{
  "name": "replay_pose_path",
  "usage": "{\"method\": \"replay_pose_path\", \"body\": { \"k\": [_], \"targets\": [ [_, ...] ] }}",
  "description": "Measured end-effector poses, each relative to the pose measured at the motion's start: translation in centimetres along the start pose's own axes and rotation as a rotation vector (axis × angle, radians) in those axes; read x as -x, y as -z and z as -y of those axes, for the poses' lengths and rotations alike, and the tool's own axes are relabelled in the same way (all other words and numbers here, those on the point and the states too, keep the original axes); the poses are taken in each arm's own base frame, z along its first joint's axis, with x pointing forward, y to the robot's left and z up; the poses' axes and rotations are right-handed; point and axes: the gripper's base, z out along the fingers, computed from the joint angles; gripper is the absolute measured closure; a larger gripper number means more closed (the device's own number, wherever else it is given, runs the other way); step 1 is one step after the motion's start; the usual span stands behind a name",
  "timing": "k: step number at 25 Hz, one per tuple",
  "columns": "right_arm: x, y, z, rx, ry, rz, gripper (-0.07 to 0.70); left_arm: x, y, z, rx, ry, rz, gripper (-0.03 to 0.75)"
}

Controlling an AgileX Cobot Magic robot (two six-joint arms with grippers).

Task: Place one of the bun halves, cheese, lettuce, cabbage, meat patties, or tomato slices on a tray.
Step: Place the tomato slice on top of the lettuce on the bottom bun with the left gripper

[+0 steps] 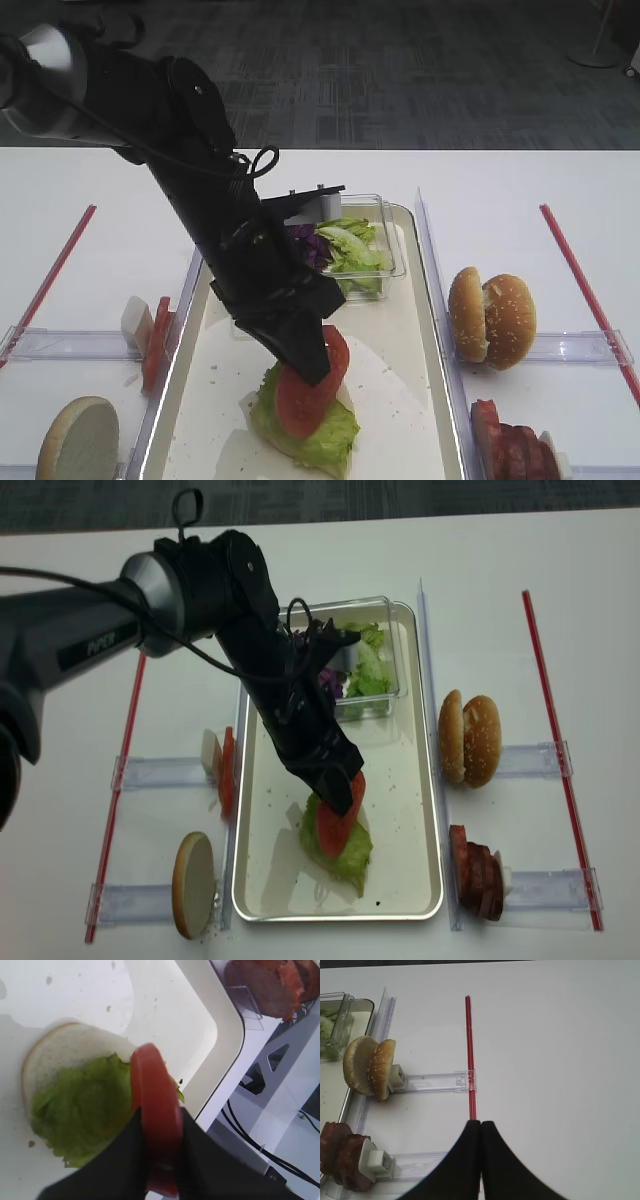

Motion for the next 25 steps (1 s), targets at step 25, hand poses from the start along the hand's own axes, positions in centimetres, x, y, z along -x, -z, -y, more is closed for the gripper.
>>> {"method": "replay_pose_path", "body": {
  "k": [25],
  "targets": [
    [0.0,0.0,0.0,0.0,0.0,0.0,0.267,0.1,-1.2,-1.0,0.011,0.009,-0.035,0.636]
  ]
}}
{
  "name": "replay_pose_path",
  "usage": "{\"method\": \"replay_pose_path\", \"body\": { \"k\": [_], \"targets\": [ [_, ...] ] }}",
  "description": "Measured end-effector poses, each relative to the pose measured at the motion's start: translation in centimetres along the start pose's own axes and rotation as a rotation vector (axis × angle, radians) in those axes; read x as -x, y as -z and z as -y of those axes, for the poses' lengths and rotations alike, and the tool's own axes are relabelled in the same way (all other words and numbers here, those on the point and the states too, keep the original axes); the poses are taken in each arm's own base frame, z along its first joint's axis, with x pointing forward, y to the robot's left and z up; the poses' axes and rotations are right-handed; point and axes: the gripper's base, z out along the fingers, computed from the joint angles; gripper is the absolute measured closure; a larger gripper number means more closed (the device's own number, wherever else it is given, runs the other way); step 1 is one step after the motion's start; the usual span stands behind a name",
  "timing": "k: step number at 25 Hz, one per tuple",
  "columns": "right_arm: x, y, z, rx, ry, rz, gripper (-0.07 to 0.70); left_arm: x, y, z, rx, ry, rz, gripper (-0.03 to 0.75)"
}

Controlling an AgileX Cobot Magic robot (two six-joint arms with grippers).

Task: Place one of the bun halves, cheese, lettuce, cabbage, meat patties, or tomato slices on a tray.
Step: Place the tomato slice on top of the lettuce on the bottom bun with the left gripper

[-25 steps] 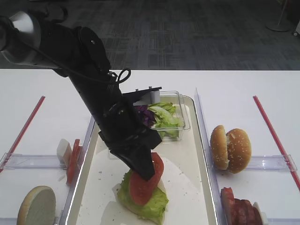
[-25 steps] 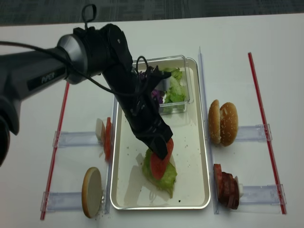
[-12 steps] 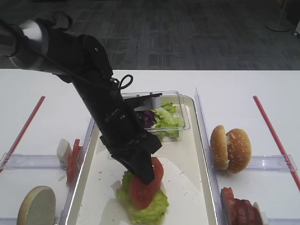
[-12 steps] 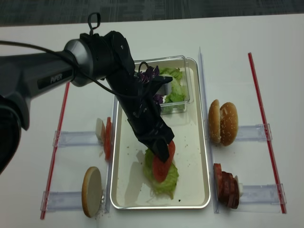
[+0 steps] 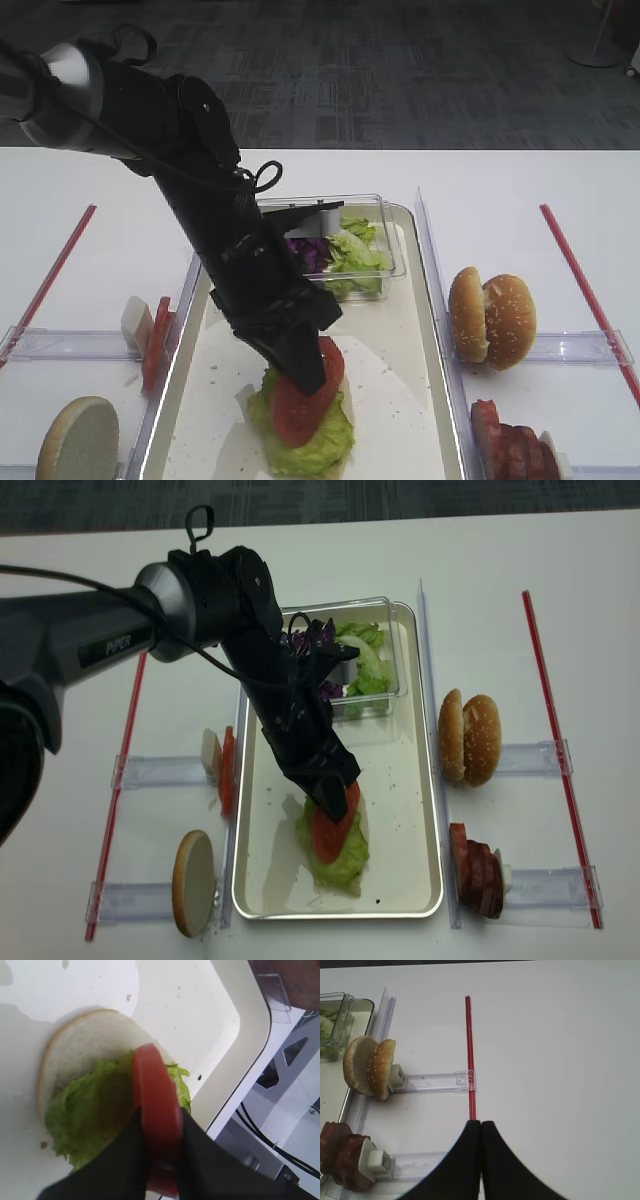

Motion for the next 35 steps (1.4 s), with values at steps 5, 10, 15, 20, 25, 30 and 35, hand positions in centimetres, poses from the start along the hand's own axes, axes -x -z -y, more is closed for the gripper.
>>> {"method": "replay_pose_path", "body": {
  "k": [5,10,15,20,25,30,35],
  "targets": [
    [0.0,0.0,0.0,0.0,0.0,0.0,0.267,0.19,0.01,0.31,-0.034,-0.007,0.021,0.636],
    [0.0,0.0,0.0,0.0,0.0,0.0,0.267,0.23,0.01,0.35,-0.039,-0.011,0.026,0.636],
    [0.0,0.0,0.0,0.0,0.0,0.0,0.267,0.25,0.01,0.38,-0.042,-0.011,0.028,0.636],
    [0.0,0.0,0.0,0.0,0.0,0.0,0.267,0.21,0.01,0.31,-0.034,-0.015,0.023,0.636],
    [0.0,0.0,0.0,0.0,0.0,0.0,0.267,0.17,0.0,0.24,-0.026,-0.019,0.018,0.636],
    [0.0,0.0,0.0,0.0,0.0,0.0,0.267,0.16,0.0,0.23,-0.026,-0.019,0.018,0.634],
    [0.0,0.0,0.0,0.0,0.0,0.0,0.267,0.16,0.0,0.23,-0.026,-0.026,0.018,0.621]
  ]
}}
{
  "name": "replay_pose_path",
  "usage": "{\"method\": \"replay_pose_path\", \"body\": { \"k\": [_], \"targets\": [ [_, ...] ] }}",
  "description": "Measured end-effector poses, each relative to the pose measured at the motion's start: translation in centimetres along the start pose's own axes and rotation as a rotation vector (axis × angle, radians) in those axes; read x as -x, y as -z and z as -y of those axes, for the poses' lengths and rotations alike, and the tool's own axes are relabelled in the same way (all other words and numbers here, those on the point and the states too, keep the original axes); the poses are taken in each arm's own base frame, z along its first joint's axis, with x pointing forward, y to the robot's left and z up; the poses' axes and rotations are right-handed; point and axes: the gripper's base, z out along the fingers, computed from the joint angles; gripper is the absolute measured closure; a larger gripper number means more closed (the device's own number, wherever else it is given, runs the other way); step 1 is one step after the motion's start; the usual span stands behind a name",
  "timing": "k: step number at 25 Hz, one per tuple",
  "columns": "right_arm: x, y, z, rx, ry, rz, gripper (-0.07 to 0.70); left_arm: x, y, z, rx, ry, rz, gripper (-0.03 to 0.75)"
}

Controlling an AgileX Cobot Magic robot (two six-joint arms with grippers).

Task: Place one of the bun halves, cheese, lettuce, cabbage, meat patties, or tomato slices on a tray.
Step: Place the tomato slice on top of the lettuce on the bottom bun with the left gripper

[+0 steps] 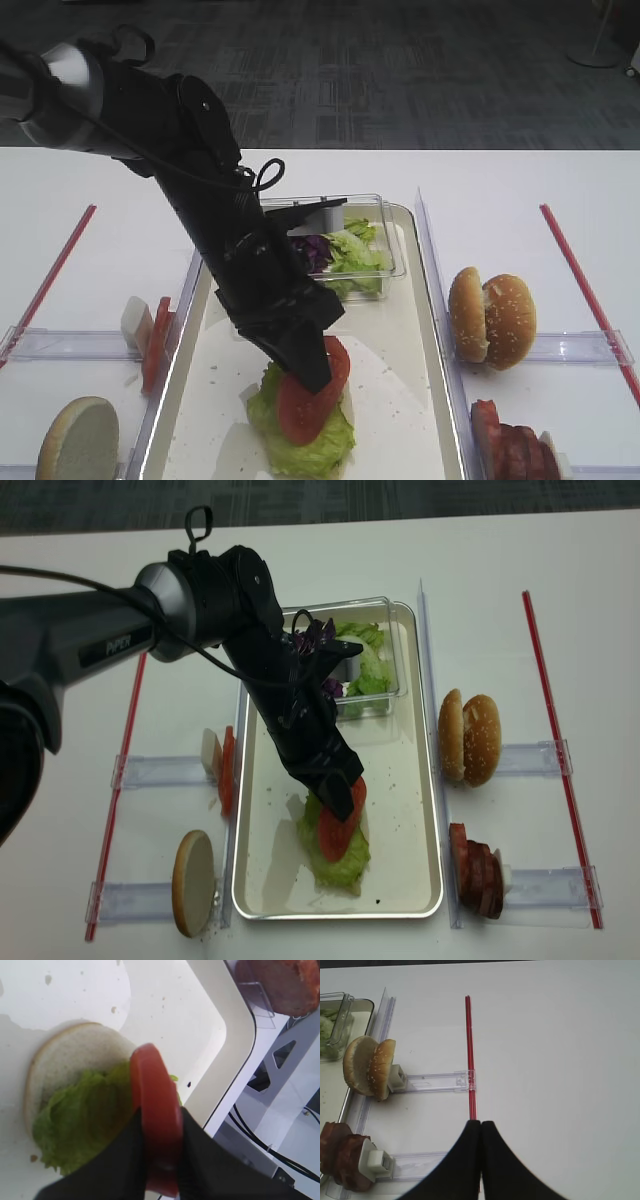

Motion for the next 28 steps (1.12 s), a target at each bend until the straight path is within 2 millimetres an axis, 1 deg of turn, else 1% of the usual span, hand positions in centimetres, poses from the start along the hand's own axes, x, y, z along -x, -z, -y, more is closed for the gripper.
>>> {"method": "replay_pose_path", "body": {
  "k": [5,12,17,23,28],
  "targets": [
    [0.0,0.0,0.0,0.0,0.0,0.0,0.267,0.0,0.0,0.0,0.0,-0.01,0.0,0.585],
    [0.0,0.0,0.0,0.0,0.0,0.0,0.267,0.0,0.0,0.0,0.0,-0.025,0.0,0.489],
    [0.0,0.0,0.0,0.0,0.0,0.0,0.267,-0.04,0.0,-0.07,0.008,-0.028,-0.005,0.48],
    [0.0,0.0,0.0,0.0,-0.004,0.0,0.267,-0.34,0.02,-0.56,0.061,-0.047,-0.039,0.477],
    [0.0,0.0,0.0,0.0,-0.004,0.0,0.267,-0.35,0.02,-0.57,0.062,-0.046,-0.04,0.477]
  ]
}}
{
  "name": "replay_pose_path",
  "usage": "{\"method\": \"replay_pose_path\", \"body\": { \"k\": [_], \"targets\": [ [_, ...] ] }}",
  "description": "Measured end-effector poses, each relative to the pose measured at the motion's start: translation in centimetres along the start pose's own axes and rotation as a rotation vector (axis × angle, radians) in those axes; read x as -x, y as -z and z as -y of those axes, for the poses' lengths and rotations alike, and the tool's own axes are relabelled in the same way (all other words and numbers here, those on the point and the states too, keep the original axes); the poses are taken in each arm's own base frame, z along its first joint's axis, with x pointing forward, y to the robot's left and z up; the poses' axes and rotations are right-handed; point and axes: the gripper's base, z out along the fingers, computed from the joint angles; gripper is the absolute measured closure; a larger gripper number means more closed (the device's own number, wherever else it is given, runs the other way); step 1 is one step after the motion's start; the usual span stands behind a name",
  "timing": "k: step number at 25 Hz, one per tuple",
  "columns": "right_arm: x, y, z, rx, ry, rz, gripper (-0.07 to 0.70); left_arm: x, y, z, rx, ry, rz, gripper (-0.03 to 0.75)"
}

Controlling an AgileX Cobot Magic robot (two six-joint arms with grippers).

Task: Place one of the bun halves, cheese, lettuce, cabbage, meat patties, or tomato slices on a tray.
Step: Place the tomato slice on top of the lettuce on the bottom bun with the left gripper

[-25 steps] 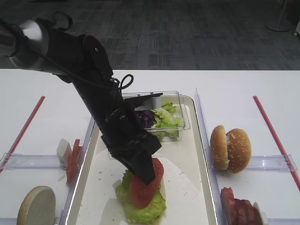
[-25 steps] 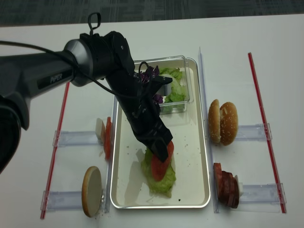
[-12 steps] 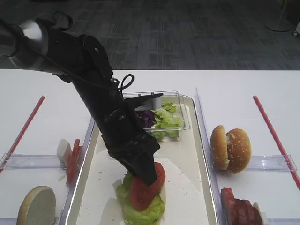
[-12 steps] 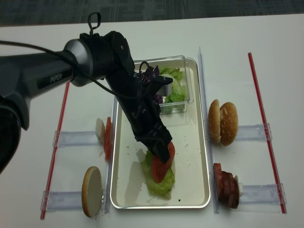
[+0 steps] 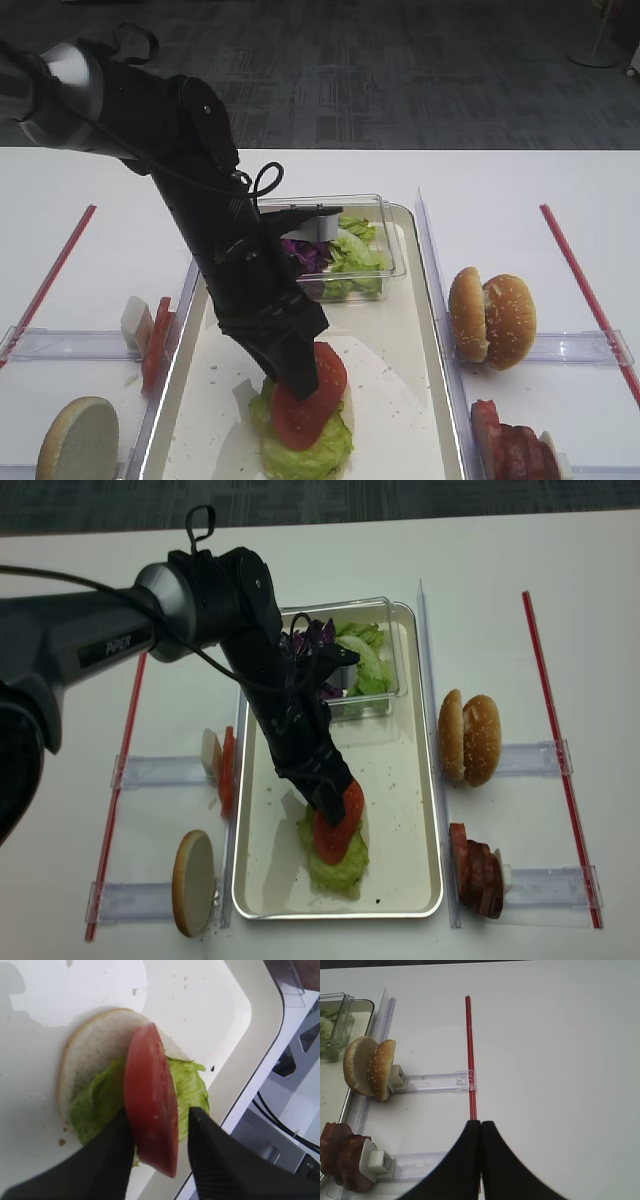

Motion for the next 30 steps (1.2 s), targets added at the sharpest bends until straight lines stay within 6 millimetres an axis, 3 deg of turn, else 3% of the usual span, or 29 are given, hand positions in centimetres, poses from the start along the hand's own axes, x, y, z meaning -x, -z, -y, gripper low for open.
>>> {"method": "replay_pose_path", "body": {
  "k": [18,30],
  "targets": [
    [0.0,0.0,0.0,0.0,0.0,0.0,0.267,-0.3,0.1,-0.6,0.069,-0.008,-0.041,0.474],
    [0.0,0.0,0.0,0.0,0.0,0.0,0.267,1.1,2.5,-0.9,0.214,-0.003,-0.015,0.472]
  ]
}}
